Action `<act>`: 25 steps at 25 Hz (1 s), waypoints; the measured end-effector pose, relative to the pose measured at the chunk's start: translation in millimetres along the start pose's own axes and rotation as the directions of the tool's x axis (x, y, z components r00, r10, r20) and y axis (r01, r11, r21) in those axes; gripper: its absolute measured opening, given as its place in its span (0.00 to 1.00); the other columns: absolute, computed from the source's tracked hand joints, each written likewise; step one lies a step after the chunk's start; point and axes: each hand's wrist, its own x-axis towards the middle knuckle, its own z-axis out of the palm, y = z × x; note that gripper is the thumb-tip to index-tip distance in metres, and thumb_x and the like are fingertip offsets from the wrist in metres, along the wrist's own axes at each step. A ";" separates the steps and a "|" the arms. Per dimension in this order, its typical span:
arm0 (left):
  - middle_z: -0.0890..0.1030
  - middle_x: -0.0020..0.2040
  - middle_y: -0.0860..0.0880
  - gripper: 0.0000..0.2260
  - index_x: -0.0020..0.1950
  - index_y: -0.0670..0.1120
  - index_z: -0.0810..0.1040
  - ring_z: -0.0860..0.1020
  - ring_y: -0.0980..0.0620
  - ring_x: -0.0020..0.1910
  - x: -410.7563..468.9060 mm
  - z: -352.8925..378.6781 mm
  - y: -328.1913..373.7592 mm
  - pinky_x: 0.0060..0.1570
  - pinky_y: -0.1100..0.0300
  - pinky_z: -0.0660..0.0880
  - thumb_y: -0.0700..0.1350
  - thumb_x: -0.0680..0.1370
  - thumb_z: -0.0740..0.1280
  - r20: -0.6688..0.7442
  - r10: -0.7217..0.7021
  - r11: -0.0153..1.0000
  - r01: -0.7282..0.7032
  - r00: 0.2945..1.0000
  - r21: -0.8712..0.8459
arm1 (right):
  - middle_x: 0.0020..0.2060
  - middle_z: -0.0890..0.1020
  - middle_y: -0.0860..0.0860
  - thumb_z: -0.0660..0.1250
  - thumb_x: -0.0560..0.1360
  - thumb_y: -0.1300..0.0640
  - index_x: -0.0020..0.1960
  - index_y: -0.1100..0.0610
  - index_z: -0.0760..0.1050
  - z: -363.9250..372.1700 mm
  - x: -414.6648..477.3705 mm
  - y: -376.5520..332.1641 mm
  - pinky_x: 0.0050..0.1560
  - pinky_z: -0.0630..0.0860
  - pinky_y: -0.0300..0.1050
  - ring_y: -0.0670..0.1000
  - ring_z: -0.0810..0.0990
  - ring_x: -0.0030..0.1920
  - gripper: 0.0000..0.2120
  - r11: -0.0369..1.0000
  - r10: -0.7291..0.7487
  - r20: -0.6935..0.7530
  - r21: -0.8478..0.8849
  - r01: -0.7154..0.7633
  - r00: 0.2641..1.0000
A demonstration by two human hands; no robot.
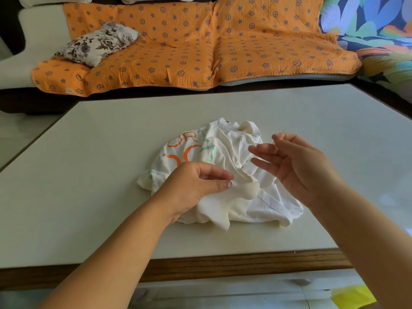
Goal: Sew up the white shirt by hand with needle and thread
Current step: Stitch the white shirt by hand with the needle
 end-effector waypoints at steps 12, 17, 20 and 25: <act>0.86 0.42 0.56 0.09 0.45 0.52 0.84 0.82 0.62 0.45 -1.0 -9.1 4.4 0.45 0.72 0.74 0.38 0.72 0.74 -0.029 0.047 0.999 -0.047 0.998 -0.010 | 0.35 0.83 0.42 0.61 0.80 0.53 0.48 0.49 0.74 -23.7 10.8 -2.1 0.51 0.76 0.45 0.43 0.75 0.28 0.04 0.248 -0.450 0.134 -0.931 0.268 0.883; 0.86 0.43 0.57 0.09 0.46 0.52 0.84 0.82 0.62 0.46 -3.2 -9.9 4.0 0.46 0.72 0.73 0.38 0.72 0.74 -0.018 0.061 0.998 -0.061 0.998 0.023 | 0.36 0.83 0.43 0.61 0.80 0.54 0.50 0.49 0.74 -23.1 12.7 4.2 0.53 0.74 0.45 0.41 0.75 0.34 0.04 0.143 -0.357 0.162 -0.964 0.225 0.920; 0.86 0.43 0.56 0.09 0.44 0.53 0.84 0.82 0.62 0.46 -3.3 -9.9 4.2 0.47 0.73 0.73 0.39 0.72 0.75 -0.015 0.076 0.996 -0.076 0.997 0.044 | 0.33 0.81 0.45 0.62 0.80 0.57 0.56 0.45 0.74 -7.6 -2.3 10.6 0.39 0.74 0.35 0.43 0.80 0.36 0.09 0.219 -0.259 0.276 -0.917 0.334 0.926; 0.86 0.43 0.54 0.10 0.45 0.54 0.84 0.82 0.60 0.47 -3.3 -8.8 4.3 0.48 0.73 0.73 0.38 0.71 0.75 -0.012 0.103 0.993 -0.102 0.995 0.066 | 0.37 0.78 0.41 0.58 0.79 0.60 0.53 0.46 0.81 5.2 -13.5 14.7 0.43 0.73 0.35 0.43 0.77 0.39 0.15 0.264 -0.014 0.349 -0.903 0.340 0.937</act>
